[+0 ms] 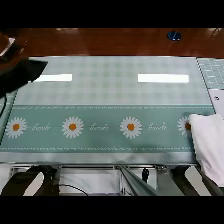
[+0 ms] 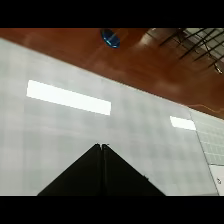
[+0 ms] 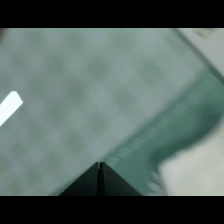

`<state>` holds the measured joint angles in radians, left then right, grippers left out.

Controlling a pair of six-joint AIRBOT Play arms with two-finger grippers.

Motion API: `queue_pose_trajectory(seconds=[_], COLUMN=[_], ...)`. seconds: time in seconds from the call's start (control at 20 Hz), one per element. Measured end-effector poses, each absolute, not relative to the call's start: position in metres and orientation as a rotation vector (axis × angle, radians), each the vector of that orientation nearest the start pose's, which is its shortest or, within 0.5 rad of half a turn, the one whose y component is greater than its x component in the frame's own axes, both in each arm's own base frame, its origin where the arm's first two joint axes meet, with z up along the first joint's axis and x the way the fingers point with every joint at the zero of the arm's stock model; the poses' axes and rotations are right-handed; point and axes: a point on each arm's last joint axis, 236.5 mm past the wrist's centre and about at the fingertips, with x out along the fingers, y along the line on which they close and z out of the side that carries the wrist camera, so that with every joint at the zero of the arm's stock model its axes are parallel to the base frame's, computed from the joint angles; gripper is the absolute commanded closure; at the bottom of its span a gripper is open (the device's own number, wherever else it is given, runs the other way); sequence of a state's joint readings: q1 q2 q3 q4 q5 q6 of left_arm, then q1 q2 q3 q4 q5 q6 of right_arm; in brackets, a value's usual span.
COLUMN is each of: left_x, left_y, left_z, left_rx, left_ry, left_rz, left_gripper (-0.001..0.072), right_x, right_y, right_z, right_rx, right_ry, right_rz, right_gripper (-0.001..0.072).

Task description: Fold the shirts.

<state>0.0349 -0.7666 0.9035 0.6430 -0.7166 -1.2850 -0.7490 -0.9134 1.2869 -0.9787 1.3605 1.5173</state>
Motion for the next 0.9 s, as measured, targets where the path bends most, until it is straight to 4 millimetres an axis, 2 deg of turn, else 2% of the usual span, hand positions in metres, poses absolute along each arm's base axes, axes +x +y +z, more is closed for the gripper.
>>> queue_pose_trajectory(seconds=[0.1, 0.15, 0.2, 0.25, 0.35, 0.45, 0.55, 0.7, 0.9], left_x=[0.384, 0.386, 0.387, 0.387, 0.384, 0.385, 0.387, 0.393, 0.398], left_y=[-0.15, -0.173, -0.193, -0.214, -0.239, -0.238, -0.231, -0.224, -0.22], left_z=[0.228, 0.221, 0.208, 0.186, 0.131, 0.083, 0.059, 0.044, 0.036], left_rx=[-0.524, -0.484, -0.448, -0.402, -0.286, -0.179, -0.135, -0.101, -0.084], left_ry=[0.499, 0.54, 0.588, 0.659, 0.81, 0.928, 0.988, 1.012, 1.017], left_rz=[-0.529, -0.578, -0.61, -0.631, -0.62, -0.544, -0.481, -0.425, -0.395], left_gripper=[0.0688, 0.0688, 0.0688, 0.0688, 0.0687, 0.0687, 0.0687, 0.0687, 0.0687], right_x=[0.359, 0.373, 0.38, 0.385, 0.387, 0.387, 0.386, 0.382, 0.38], right_y=[-0.064, -0.034, -0.01, 0.012, 0.039, 0.052, 0.059, 0.06, 0.059], right_z=[0.217, 0.207, 0.187, 0.158, 0.1, 0.056, 0.029, 0.012, 0.006], right_rx=[0.57, 0.498, 0.425, 0.355, 0.228, 0.128, 0.065, 0.001, -0.035], right_ry=[0.73, 0.774, 0.842, 0.928, 1.078, 1.181, 1.237, 1.279, 1.295], right_rz=[0.008, 0.079, 0.114, 0.12, 0.086, 0.053, 0.035, 0.016, 0.004], right_gripper=[0.0687, 0.0687, 0.0687, 0.0687, 0.0687, 0.0687, 0.0686, 0.0687, 0.0686])
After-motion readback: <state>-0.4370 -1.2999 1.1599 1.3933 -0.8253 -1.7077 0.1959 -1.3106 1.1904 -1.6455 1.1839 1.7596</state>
